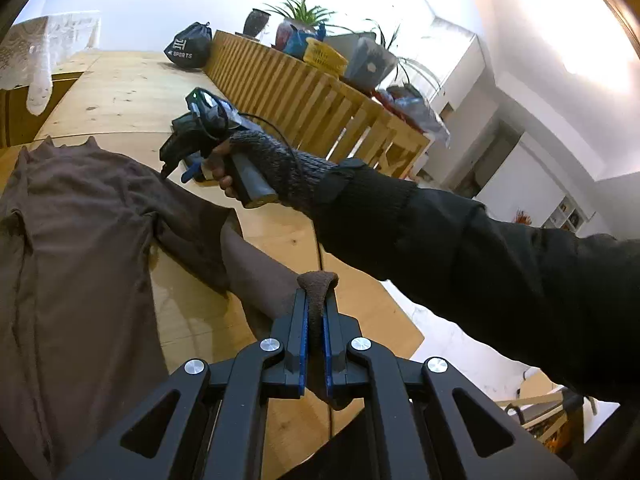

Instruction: Fold clothes

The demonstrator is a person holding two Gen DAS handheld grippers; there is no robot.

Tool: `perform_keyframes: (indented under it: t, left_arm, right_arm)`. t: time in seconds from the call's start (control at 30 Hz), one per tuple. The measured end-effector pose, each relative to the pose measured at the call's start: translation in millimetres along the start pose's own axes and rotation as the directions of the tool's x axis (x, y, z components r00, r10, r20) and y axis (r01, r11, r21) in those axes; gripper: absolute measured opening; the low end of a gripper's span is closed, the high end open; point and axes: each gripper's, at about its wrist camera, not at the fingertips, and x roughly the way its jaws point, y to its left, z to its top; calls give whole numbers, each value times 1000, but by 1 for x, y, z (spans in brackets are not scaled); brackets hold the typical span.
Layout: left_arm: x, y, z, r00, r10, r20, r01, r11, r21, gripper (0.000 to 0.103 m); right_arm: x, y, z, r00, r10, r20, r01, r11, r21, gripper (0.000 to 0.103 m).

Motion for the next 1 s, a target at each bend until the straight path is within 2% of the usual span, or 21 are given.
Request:
perform_keyframes:
  t: [0.07, 0.17, 0.27, 0.3, 0.37, 0.53, 0.6, 0.67, 0.73, 0.8, 0.87, 0.93, 1.0]
  left_arm:
    - [-12, 1, -2, 1000, 1, 13, -1, 1000, -3, 5]
    - [-18, 6, 0, 999, 13, 29, -13, 1000, -6, 5]
    - [-22, 14, -4, 999, 11, 39, -10, 999, -35, 5]
    - [-22, 15, -5, 999, 13, 42, -11, 999, -40, 5]
    - [-24, 15, -6, 999, 11, 48, -9, 999, -44, 5]
    - [-44, 23, -18, 992, -7, 125, 18, 996, -87, 5]
    - [-54, 32, -25, 989, 2, 149, 17, 992, -122, 5]
    - [-70, 51, -38, 983, 30, 179, 5, 981, -194, 5]
    - [-86, 74, -55, 978, 69, 199, -12, 960, -278, 5]
    - [-97, 98, -75, 974, 128, 187, -49, 924, -378, 5]
    - [-102, 121, -102, 971, 195, 140, -110, 878, -466, 5]
    - [-105, 144, -130, 962, 259, 83, -173, 820, -546, 5]
    - [-98, 156, -147, 966, 259, 16, -202, 789, -580, 5]
  right_arm:
    - [7, 2, 2, 999, 28, -34, -28, 1000, 0, 39]
    - [9, 14, 0, 998, 54, -32, -55, 998, -34, 38]
    - [11, 30, -6, 999, -31, -30, 28, 994, -108, 3]
    - [11, 36, -7, 998, -63, -28, 59, 990, -130, 3]
    - [-1, 37, -4, 996, -88, -9, 87, 991, -97, 3]
    - [-53, 54, 21, 990, -132, 45, 135, 989, -55, 2]
    - [-66, 77, 31, 979, -198, 44, 200, 977, -75, 2]
    - [-70, 102, 39, 959, -281, 26, 282, 954, -102, 2]
    - [-59, 125, 37, 945, -328, 11, 326, 935, -142, 2]
    - [-32, 153, 38, 934, -358, -6, 351, 920, -173, 3]
    - [-3, 181, 38, 937, -348, -18, 338, 920, -198, 5]
    - [15, 201, 32, 946, -319, -64, 299, 930, -213, 9]
    - [-5, 204, 21, 966, -256, -33, 245, 949, -198, 15]
